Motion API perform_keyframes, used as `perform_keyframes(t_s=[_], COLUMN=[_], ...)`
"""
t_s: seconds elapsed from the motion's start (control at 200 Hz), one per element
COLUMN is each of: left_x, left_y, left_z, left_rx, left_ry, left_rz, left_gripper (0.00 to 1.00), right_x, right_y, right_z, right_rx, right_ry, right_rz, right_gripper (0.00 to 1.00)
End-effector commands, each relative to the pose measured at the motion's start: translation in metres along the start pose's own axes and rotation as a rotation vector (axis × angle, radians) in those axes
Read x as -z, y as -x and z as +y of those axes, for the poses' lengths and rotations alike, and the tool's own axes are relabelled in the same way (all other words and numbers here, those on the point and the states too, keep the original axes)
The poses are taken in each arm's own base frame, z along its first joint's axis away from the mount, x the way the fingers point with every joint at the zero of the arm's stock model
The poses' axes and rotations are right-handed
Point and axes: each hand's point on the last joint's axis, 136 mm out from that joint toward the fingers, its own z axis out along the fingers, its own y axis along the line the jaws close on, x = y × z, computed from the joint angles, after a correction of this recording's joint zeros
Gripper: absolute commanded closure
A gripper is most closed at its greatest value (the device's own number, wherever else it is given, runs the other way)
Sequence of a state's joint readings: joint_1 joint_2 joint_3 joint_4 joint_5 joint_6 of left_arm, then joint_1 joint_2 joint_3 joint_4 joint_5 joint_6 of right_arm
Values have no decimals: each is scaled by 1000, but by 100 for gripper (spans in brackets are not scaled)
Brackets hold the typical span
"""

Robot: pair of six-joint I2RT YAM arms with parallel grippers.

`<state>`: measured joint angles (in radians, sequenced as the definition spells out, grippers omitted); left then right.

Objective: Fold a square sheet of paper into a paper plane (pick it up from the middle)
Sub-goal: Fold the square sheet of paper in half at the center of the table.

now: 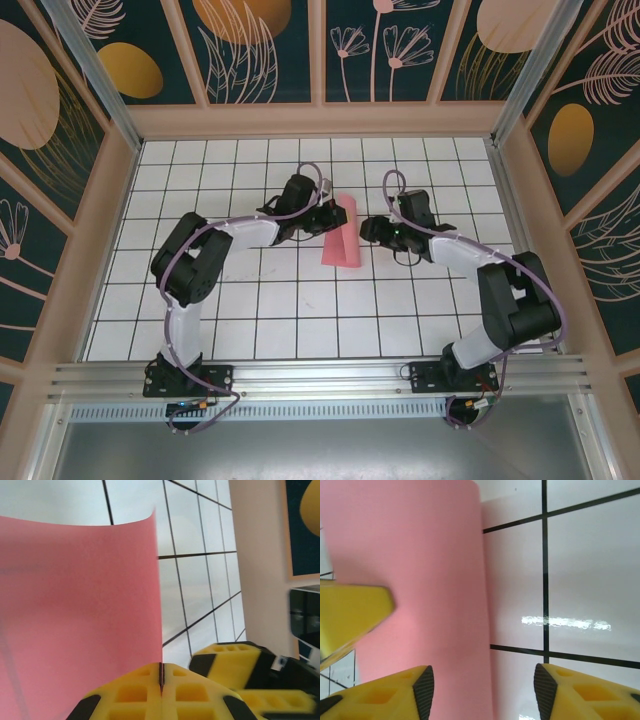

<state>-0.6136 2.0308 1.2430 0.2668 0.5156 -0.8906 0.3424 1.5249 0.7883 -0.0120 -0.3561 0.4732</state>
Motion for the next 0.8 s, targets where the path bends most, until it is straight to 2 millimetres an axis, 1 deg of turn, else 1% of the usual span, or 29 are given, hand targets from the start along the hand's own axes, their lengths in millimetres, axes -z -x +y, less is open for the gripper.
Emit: perform_keyframes(t_s=[0.0, 0.185, 0.335, 0.445, 0.63, 0.796], left_x=[-7, -17, -22, -23, -26, -26], left_y=[5, 6, 7, 8, 9, 13], left_z=[12, 26, 42, 50, 57, 58], left_rx=[-25, -62, -83, -98, -114, -131], left_ry=[33, 69, 129, 165, 190, 201], left_rz=[15, 46, 63, 62, 71, 68], left_gripper=[97, 96, 96, 96, 96, 96], right_x=[3, -14, -29, -37, -47, -58], right_y=[3, -5, -5, -4, -2, -2], right_z=[10, 6, -1, -3, -3, -6], right_rx=[16, 41, 50, 53, 56, 59], right_ry=[87, 100, 75, 77, 78, 52], right_rz=[-4, 69, 102, 121, 140, 163], right_gripper=[37, 34, 35, 35, 39, 43])
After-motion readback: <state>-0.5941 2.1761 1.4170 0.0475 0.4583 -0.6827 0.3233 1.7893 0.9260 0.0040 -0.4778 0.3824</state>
